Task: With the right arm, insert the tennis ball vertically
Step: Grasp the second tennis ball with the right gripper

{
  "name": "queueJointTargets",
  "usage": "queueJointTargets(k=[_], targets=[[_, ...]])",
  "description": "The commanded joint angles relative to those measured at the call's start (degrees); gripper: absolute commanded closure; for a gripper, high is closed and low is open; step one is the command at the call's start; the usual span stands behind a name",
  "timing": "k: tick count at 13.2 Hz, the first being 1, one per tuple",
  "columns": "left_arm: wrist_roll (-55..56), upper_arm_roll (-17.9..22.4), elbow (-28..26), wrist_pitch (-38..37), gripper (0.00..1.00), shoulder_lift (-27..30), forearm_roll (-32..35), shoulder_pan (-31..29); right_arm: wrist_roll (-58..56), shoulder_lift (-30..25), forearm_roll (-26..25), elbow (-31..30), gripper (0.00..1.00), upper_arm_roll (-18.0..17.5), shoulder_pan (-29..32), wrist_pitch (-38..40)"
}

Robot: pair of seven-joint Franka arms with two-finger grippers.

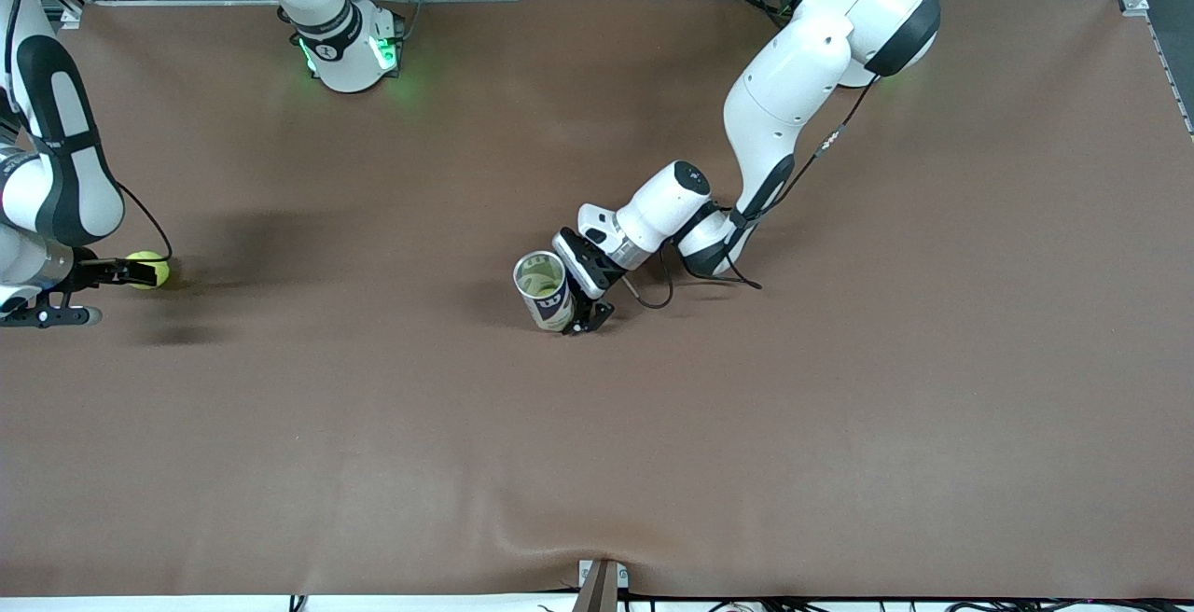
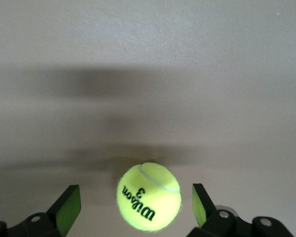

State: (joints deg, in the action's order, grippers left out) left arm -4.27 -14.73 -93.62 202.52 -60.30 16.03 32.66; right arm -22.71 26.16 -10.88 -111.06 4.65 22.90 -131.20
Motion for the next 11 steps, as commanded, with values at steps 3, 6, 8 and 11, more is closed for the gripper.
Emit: queueJointTargets(k=[3, 6, 8, 11], targets=[[0.3, 0.0, -0.2, 1.0, 0.11, -0.1, 0.3, -0.1, -0.8, 3.3, -1.8, -1.0, 0.00, -1.4, 3.6, -3.7], [0.3, 0.0, -0.1, 1.0, 0.11, 0.0, 0.2, -0.1, 0.1, 5.3, -1.6, -1.0, 0.00, -1.4, 3.9, -5.0], [0.3, 0.0, 0.0, 1.0, 0.11, 0.0, 0.2, -0.1, 0.4, 5.7, -1.2, -1.1, 0.00, -1.4, 4.5, -5.3], [0.3, 0.0, 0.0, 1.0, 0.12, -0.1, 0.2, -0.1, 2.8, 5.6, -1.1, -1.0, 0.63, -1.4, 3.6, -4.8]])
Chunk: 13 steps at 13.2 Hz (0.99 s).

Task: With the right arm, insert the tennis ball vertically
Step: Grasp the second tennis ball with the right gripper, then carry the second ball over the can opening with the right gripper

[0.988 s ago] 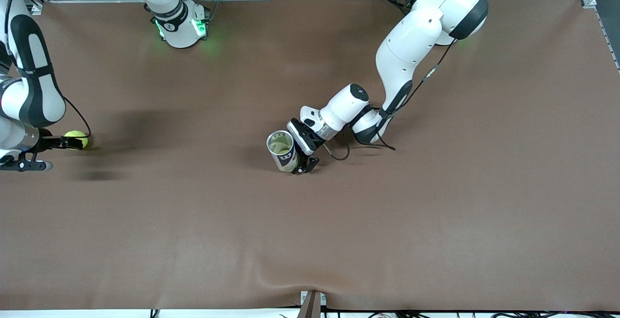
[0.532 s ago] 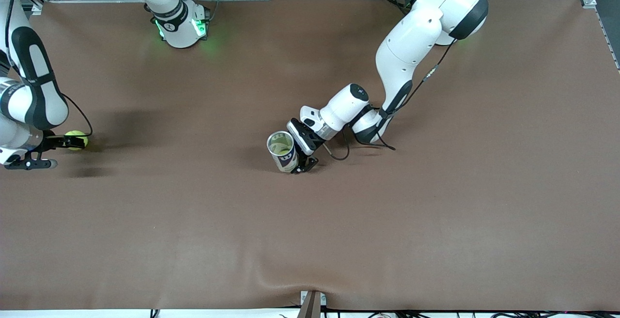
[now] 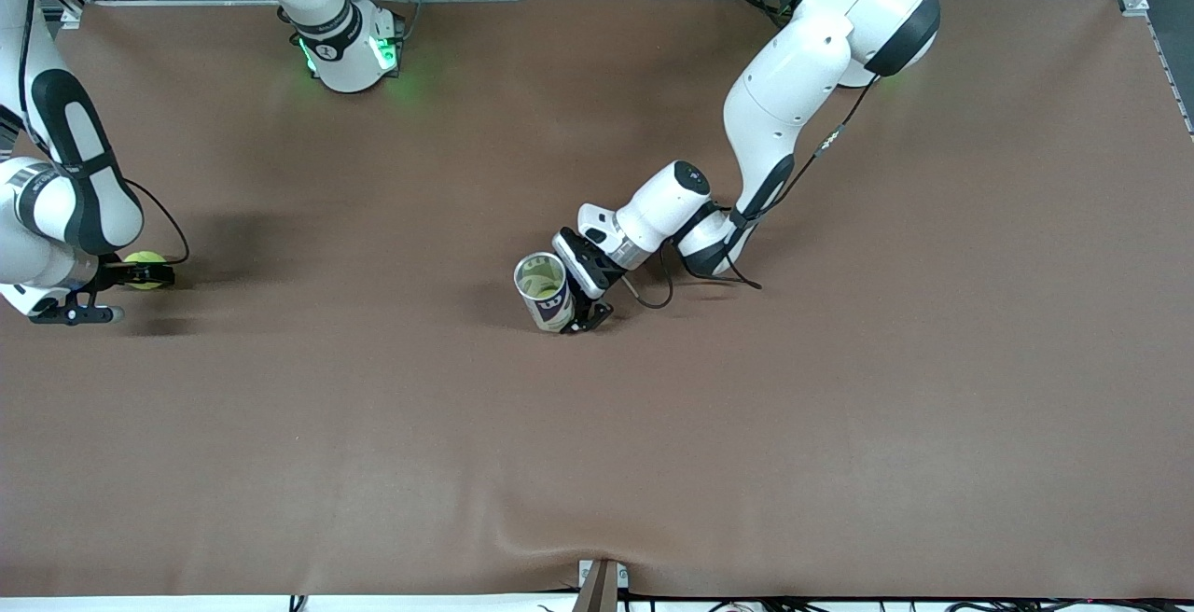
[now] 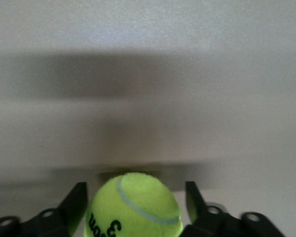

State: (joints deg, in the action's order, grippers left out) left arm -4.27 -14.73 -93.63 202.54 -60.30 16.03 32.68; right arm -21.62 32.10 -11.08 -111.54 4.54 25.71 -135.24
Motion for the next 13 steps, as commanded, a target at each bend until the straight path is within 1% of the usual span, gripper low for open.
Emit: queueJointTargets(k=[1, 2, 4, 5, 7, 10, 12, 13], targets=[[0.3, 0.1, 0.0, 1.0, 0.13, 0.0, 0.2, -0.1, 1.8, -0.5, -0.9, -0.5, 0.76, -1.4, 0.7, -0.5], [0.3, 0.1, 0.0, 1.0, 0.14, 0.0, 0.2, -0.1, 1.8, -0.7, -0.9, -0.2, 0.84, -1.5, 0.6, 0.5], [0.3, 0.1, 0.1, 1.0, 0.14, 0.0, 0.3, -0.1, 1.9, -2.6, -0.9, 1.6, 0.88, -1.6, -1.4, 5.1], [0.3, 0.1, 0.1, 1.0, 0.14, 0.0, 0.2, -0.1, 3.5, -3.8, -0.9, 3.4, 0.88, -1.6, -3.1, 9.0], [0.3, 0.1, 0.1, 1.0, 0.14, 0.0, 0.3, -0.1, 9.8, -4.8, -1.0, 8.9, 0.88, -1.6, -7.8, 20.4], [0.3, 0.1, 0.0, 1.0, 0.14, 0.0, 0.2, -0.1, 23.1, -4.9, -0.4, 16.5, 0.91, -1.9, -16.3, 31.8], [0.3, 0.0, 0.1, 1.0, 0.14, 0.0, 0.3, -0.1, 31.3, -4.9, 1.8, 20.6, 0.95, -1.9, -22.0, 37.2], [0.3, 0.0, 0.1, 1.0, 0.14, 0.3, 0.2, -0.1, 34.9, -4.9, 4.2, 22.7, 0.95, -1.9, -24.4, 39.9]])
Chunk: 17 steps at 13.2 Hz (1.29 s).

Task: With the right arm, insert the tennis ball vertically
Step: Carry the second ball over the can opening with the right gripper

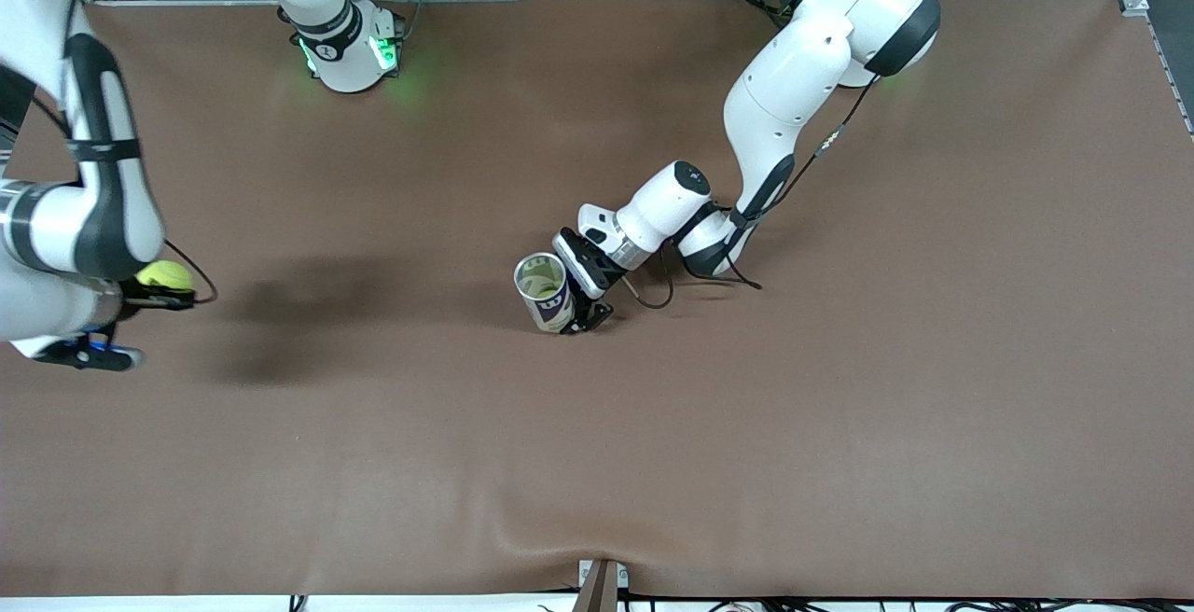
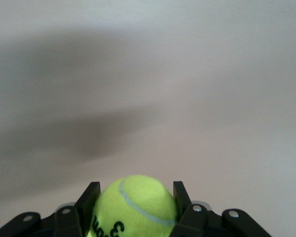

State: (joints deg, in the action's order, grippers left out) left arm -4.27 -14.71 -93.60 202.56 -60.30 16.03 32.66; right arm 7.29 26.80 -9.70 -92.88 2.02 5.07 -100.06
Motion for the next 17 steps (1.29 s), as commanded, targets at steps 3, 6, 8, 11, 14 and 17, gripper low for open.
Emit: queueJointTargets(k=[3, 6, 8, 11, 14, 17], targets=[[0.3, -0.1, 0.8, 1.0, 0.14, 1.1, 0.2, -0.2, 18.9, 0.6, 7.6, 8.8, 0.98, 0.6, -11.4, 10.5], [0.1, -0.1, 0.0, 1.0, 0.14, 0.7, 0.5, -0.2, 31.3, 0.5, 11.8, 11.3, 1.00, 0.6, -19.4, 10.7], [0.1, -0.1, 0.2, 1.0, 0.14, 0.6, 0.7, -0.2, 40.0, 0.5, 16.4, 13.2, 1.00, 0.6, -23.8, 10.8], [0.1, -0.1, 0.1, 1.0, 0.14, 0.4, 0.7, -0.1, 51.8, 0.9, 17.3, 16.3, 1.00, 0.5, -30.3, 10.1], [0.1, -0.1, 0.2, 1.0, 0.14, 0.4, 0.7, -0.1, 61.0, 1.2, 18.8, 17.6, 1.00, 0.6, -35.7, 6.6], [0.1, -0.1, 0.3, 1.0, 0.14, 0.3, 0.7, -0.1, 68.1, 2.9, 18.8, 17.7, 1.00, 0.7, -40.6, -0.1]])
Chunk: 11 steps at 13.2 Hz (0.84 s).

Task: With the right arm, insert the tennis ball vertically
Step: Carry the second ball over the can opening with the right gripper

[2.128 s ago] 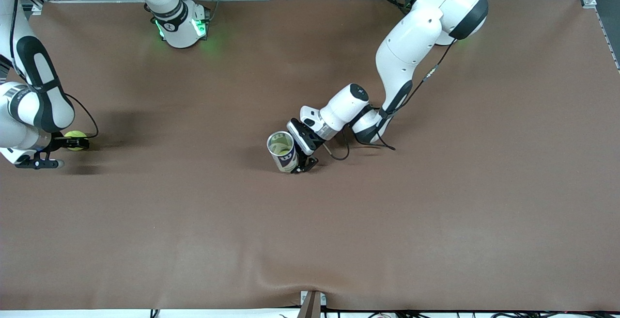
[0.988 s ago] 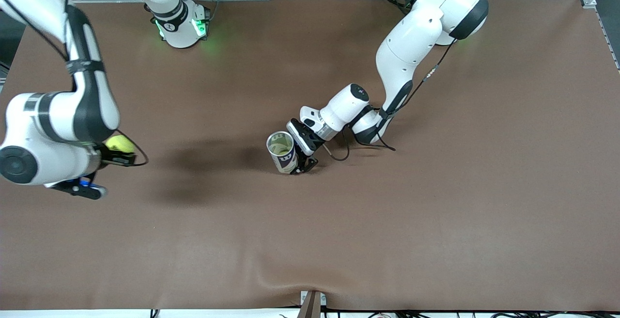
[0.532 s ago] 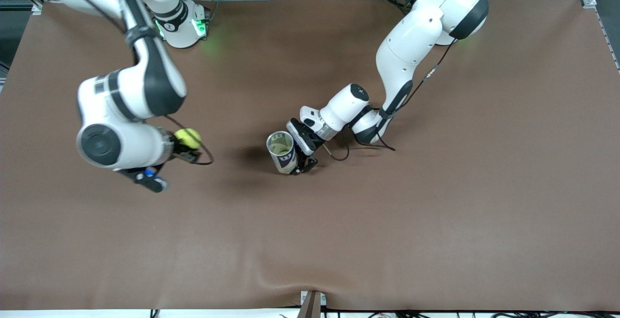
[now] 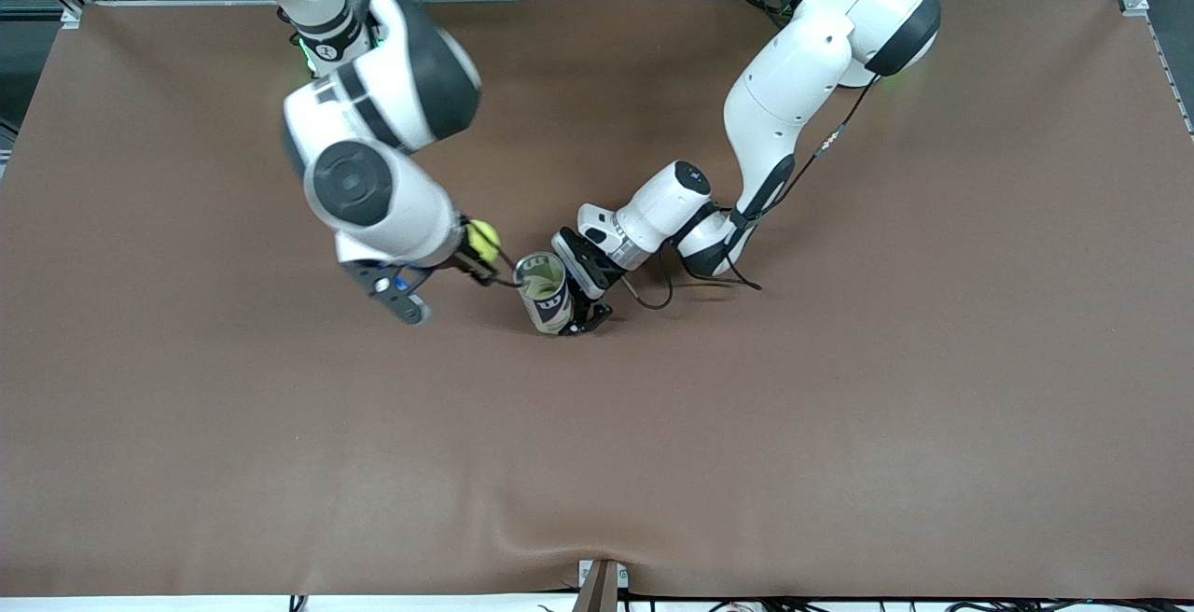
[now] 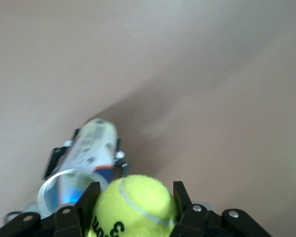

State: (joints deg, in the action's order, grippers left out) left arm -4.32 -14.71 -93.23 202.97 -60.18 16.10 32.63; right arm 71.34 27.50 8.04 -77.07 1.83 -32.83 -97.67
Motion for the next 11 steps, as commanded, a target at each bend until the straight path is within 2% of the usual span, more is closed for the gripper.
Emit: queueJointTargets(k=[1, 6, 10, 11], targets=[[0.1, -0.1, -0.1, 0.6, 0.14, 0.1, 0.6, -0.1, 5.5, 3.2, 0.8, 1.9, 1.00, 0.9, -3.9, -3.8], [0.1, -0.1, -0.1, 0.6, 0.14, 0.1, 0.6, -0.1, 8.8, 6.1, 0.1, 1.9, 1.00, 1.1, -5.8, -7.7], [0.1, -0.1, -0.1, 0.6, 0.14, 0.1, 0.6, -0.1, 8.7, 6.2, 0.0, 2.1, 0.97, 1.2, -5.4, -8.1], [0.1, 0.0, -0.1, 0.6, 0.14, 0.1, 0.6, -0.1, 8.7, 6.2, 0.0, 2.2, 0.94, 1.2, -5.1, -8.1]])
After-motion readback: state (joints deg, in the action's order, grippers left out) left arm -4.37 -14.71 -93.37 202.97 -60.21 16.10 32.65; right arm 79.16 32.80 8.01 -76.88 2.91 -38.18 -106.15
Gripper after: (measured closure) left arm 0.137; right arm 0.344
